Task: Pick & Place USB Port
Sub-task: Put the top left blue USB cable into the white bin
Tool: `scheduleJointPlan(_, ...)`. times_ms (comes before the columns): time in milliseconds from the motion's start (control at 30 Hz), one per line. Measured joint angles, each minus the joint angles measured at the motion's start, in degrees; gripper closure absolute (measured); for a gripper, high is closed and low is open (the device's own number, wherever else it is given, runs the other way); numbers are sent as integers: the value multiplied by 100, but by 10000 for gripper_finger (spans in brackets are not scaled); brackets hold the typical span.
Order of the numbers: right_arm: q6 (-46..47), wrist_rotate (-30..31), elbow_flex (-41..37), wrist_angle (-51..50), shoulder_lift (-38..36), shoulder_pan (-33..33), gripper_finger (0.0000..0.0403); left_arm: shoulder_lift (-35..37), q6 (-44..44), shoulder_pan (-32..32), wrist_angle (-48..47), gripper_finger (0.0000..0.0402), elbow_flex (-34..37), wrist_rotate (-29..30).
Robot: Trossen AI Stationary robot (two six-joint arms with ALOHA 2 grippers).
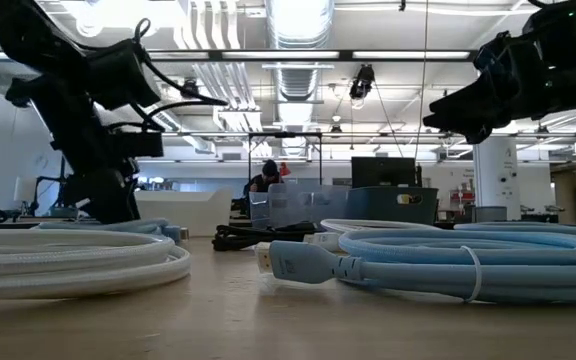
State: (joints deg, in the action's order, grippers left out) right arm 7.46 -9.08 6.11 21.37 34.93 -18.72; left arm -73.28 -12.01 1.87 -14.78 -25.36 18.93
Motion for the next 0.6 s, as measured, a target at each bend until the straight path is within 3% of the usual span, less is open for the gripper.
scheduleJointPlan(167,426,1,24,8,118,0,184,-37,-92,-4,-67,340,-126,-111)
scheduleJointPlan(333,822,0,19,-13,304,67,184,75,180,-53,-94,340,-627,373)
scheduleJointPlan(433,947,-2,19,9,412,206,184,128,473,-52,-398,340,-1092,905)
scheduleJointPlan(600,921,1,13,215,546,423,184,164,546,-25,-1222,340,-2116,2740)
